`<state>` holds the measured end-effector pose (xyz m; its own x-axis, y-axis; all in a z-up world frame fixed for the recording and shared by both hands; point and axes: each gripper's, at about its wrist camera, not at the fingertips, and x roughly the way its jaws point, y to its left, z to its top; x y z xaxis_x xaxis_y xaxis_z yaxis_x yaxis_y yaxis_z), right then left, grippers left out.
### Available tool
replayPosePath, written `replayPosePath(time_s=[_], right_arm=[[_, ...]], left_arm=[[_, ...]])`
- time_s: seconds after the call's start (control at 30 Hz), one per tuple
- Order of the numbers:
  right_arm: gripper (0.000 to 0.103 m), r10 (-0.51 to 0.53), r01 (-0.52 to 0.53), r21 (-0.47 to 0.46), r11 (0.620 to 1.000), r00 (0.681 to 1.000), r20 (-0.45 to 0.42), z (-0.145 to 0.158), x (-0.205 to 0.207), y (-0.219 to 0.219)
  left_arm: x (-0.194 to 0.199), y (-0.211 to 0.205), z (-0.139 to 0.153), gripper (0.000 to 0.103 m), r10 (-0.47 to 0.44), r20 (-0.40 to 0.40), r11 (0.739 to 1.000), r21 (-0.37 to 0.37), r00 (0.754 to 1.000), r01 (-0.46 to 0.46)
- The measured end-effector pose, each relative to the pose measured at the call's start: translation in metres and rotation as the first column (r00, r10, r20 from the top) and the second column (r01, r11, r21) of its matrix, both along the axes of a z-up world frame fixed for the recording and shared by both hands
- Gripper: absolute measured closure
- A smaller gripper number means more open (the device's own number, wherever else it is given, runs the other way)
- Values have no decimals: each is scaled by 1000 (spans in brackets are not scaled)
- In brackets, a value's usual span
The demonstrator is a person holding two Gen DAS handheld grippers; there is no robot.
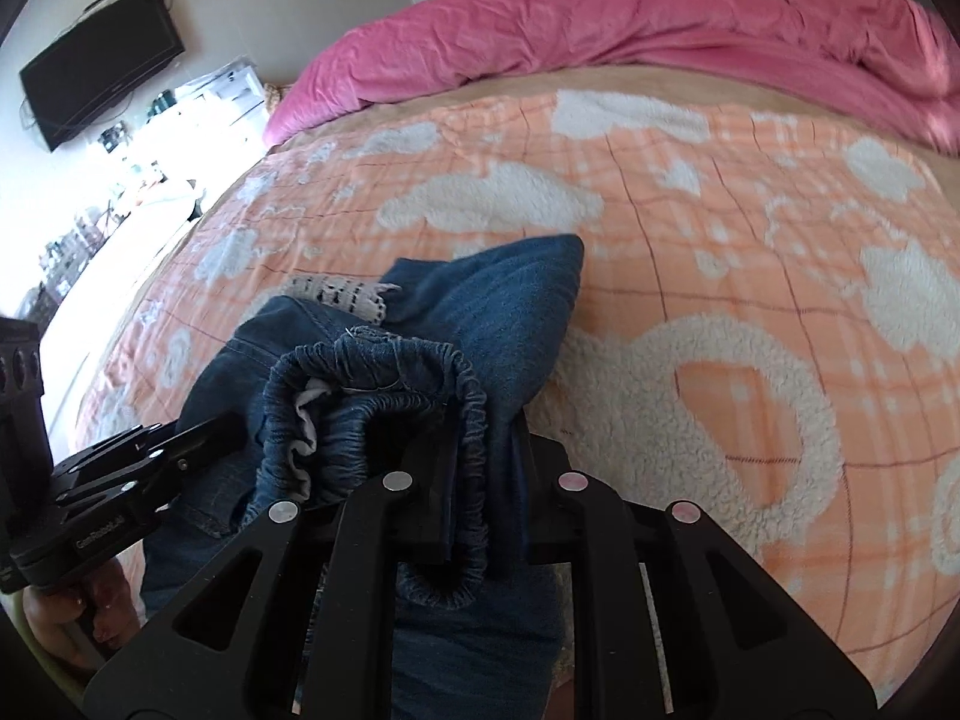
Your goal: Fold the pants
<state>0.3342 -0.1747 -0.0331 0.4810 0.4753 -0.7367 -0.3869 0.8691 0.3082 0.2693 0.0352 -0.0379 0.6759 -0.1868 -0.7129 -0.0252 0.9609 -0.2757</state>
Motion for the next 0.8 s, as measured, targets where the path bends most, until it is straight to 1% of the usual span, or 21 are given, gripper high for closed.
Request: replayPosePath(time_s=[0.03, 0.07, 0.13, 0.23, 0.3, 0.33, 0.37, 0.4, 0.63, 0.67, 0.8], right_arm=[[91, -8, 8, 8, 1000, 1000, -12, -3, 1, -2], [89, -16, 16, 3, 1000, 1000, -20, -5, 2, -4], [88, -19, 18, -21, 1000, 1000, -22, -8, 3, -4], [82, -27, 26, -60, 998, 999, -18, -11, 3, -5], [73, -38, 37, -91, 995, 999, -11, -11, 2, -5], [71, -41, 40, -96, 995, 999, -10, -11, 2, -6], [66, -47, 46, -102, 994, 999, -11, -12, 2, -7], [64, -56, 54, -108, 993, 998, -11, -13, 1, -9], [60, -63, 62, -116, 991, 998, -5, -10, -11, -20], [59, -62, 62, -120, 991, 998, -2, -9, -14, -21], [58, -61, 62, -122, 991, 998, 7, -5, -26, -25]], left_arm=[[-1, 0, 0, 78, 0, 0, 1000, 0, 1000, 0], [-1, -1, -1, 77, 0, -1, 1000, 3, 1000, 0], [-1, -2, -2, 74, 2, -5, 1000, 9, 1000, -2], [-1, -1, -4, 69, 7, -10, 1000, 9, 1000, -7], [-2, -1, -5, 64, 12, -10, 1000, 12, 1000, -12], [-3, 0, -5, 63, 15, -10, 1000, 13, 1000, -15], [-3, 1, -6, 61, 16, -9, 1000, 13, 1000, -16], [-5, 1, -6, 58, 18, -8, 1000, 14, 1000, -18], [-24, 3, -4, 49, 30, -9, 999, 15, 1000, -30], [-27, 4, -3, 46, 34, -5, 999, 18, 999, -34], [-41, 6, -2, 45, 47, -2, 999, 6, 999, -47]])
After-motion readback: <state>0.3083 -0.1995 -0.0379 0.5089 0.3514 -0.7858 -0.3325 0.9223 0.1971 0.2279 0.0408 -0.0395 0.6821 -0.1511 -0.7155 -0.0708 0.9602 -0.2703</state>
